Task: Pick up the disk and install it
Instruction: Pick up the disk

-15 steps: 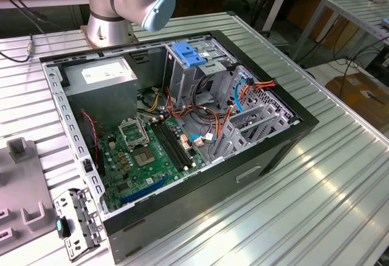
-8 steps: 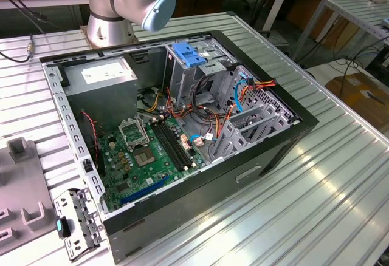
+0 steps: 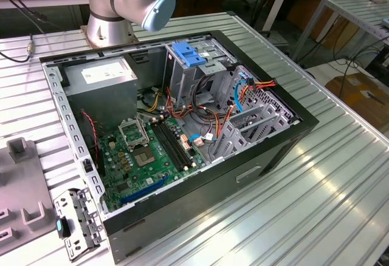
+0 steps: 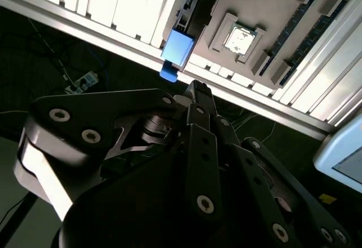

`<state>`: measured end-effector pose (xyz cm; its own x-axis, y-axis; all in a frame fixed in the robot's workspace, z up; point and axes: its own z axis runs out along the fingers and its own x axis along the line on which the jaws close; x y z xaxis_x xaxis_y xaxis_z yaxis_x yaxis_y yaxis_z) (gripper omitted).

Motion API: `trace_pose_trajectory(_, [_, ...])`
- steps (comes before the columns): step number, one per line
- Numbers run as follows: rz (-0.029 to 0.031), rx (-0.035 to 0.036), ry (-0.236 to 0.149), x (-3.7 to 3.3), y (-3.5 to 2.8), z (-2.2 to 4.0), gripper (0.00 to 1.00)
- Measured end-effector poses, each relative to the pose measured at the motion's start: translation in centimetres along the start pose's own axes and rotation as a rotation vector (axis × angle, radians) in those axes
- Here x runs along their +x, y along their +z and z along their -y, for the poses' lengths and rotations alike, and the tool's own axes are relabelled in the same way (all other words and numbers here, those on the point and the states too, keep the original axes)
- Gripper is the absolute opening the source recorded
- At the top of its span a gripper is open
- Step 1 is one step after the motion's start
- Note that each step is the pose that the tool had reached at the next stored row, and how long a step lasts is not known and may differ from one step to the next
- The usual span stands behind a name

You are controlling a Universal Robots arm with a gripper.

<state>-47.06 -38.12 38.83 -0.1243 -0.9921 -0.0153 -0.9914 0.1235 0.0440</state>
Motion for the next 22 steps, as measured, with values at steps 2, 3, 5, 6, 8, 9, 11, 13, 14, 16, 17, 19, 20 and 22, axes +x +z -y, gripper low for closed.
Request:
trace_pose_trajectory(2, [0.0,0.0,-0.001,0.0,0.0,0.0,0.11])
trace_pose_trajectory(3, [-0.0002,-0.0001,-0.004,0.0,0.0,0.0,0.11])
trace_pose_trajectory(5, [-0.0024,-0.0008,-0.054,0.0,0.0,0.0,0.11])
trace_pose_trajectory(6, [-0.0037,-0.0012,-0.084,0.0,0.02,0.0,0.11])
trace_pose_trajectory(8, [-0.0049,-0.0013,-0.106,-0.11,0.06,0.11,0.11])
trace_pose_trajectory(9, [-0.0048,-0.0005,-0.106,-0.22,0.14,0.22,0.11])
trace_pose_trajectory(11, [-0.0049,0.0008,-0.106,-0.49,0.3,0.49,0.11])
trace_pose_trajectory(13, [-0.0048,0.0007,-0.101,-0.69,0.64,0.76,0.11])
trace_pose_trajectory(14, [-0.0046,0.0009,-0.1,-0.72,0.81,0.77,0.11])
trace_pose_trajectory(16, [-0.0047,0.0027,-0.1,-0.76,1.01,0.77,0.11])
trace_pose_trajectory(17, [-0.0048,0.0042,-0.1,-0.78,1.09,0.77,0.11])
trace_pose_trajectory(19, [-0.0047,0.0071,-0.098,-0.81,1.25,0.78,0.11])
trace_pose_trajectory(20, [-0.0044,0.0086,-0.095,-0.82,1.32,0.78,0.11])
trace_pose_trajectory(22, [-0.0034,0.0091,-0.066,-0.83,1.5,0.81,0.17])
